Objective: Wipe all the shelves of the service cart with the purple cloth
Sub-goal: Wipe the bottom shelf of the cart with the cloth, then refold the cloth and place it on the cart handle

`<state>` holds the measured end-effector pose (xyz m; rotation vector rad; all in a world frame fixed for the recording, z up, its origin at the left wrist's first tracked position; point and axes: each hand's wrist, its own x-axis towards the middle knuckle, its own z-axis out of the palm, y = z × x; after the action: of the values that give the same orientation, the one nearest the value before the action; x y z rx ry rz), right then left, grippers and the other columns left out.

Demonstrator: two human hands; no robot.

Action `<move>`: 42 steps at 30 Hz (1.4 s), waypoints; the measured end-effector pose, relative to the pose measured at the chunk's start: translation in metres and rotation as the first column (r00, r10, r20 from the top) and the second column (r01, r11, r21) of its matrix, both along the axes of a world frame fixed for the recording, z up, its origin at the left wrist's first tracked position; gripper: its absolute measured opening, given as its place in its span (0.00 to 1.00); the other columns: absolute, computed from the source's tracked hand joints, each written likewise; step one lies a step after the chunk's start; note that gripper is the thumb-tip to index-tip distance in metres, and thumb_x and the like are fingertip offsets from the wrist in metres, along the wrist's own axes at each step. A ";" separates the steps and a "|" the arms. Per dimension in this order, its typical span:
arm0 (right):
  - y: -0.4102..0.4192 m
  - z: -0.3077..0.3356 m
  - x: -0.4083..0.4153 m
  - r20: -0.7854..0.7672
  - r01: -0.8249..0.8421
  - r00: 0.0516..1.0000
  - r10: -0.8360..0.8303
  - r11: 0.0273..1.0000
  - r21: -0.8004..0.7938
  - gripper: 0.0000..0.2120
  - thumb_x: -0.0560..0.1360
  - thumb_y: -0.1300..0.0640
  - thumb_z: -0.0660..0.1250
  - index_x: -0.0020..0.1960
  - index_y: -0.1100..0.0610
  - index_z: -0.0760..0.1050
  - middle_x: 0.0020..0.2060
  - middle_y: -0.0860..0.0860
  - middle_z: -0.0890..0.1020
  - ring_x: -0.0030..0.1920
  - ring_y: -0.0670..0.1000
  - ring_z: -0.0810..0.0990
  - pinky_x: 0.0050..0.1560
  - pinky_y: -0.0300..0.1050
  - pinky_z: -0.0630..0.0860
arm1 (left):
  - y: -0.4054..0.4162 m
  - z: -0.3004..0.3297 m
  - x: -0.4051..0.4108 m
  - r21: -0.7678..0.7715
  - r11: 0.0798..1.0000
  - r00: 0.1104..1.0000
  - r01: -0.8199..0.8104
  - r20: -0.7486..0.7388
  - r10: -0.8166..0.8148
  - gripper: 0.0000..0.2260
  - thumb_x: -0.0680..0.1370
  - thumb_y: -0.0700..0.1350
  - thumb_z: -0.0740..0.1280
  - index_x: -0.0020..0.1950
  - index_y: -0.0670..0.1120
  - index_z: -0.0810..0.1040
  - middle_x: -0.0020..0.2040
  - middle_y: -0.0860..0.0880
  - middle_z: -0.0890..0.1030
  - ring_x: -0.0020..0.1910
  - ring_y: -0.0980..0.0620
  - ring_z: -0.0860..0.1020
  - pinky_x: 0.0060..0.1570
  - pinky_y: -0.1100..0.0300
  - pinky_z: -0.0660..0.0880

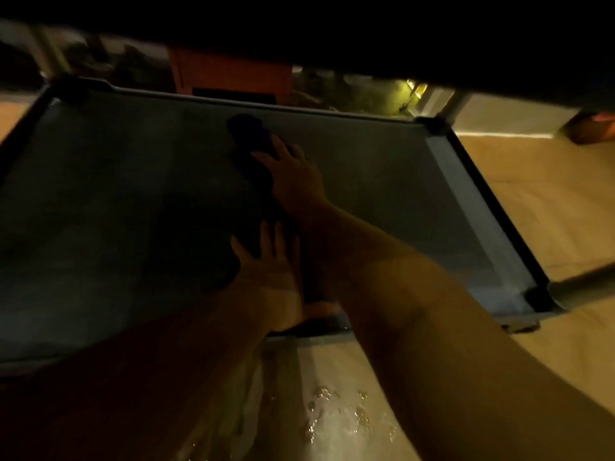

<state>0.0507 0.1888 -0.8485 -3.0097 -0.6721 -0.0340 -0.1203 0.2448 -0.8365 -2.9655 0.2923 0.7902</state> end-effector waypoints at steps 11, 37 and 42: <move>-0.241 0.016 -0.014 0.113 0.615 0.788 -0.605 0.771 -0.163 0.22 0.83 0.54 0.56 0.77 0.54 0.63 0.74 0.65 0.64 0.69 0.71 0.66 0.65 0.65 0.68 | 0.000 -0.004 -0.002 0.025 0.999 1.000 -0.021 0.002 0.021 0.59 0.62 0.84 0.47 0.78 0.47 0.31 0.78 0.39 0.30 0.77 0.36 0.33 0.70 0.25 0.41; -0.127 0.167 -0.294 -0.766 0.690 0.635 -0.099 0.519 0.504 0.21 0.70 0.52 0.72 0.62 0.53 0.78 0.55 0.54 0.85 0.54 0.52 0.83 0.57 0.47 0.79 | -0.001 0.166 -0.153 -0.600 0.468 0.758 -0.648 -0.567 0.322 0.19 0.81 0.60 0.60 0.52 0.46 0.80 0.50 0.44 0.84 0.42 0.48 0.82 0.39 0.61 0.75; -0.104 0.266 -0.366 -0.773 0.738 0.632 -0.061 0.351 0.576 0.30 0.59 0.50 0.72 0.59 0.57 0.77 0.47 0.49 0.85 0.45 0.47 0.83 0.44 0.37 0.77 | 0.034 0.255 -0.197 -0.559 0.421 0.694 -0.714 -0.641 0.328 0.30 0.79 0.67 0.55 0.46 0.43 0.83 0.51 0.42 0.85 0.46 0.44 0.83 0.48 0.54 0.77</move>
<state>-0.3158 0.0848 -0.5821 -1.8185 0.2607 0.4727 -0.3174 0.2788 -0.5815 -3.6877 -0.5484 1.8831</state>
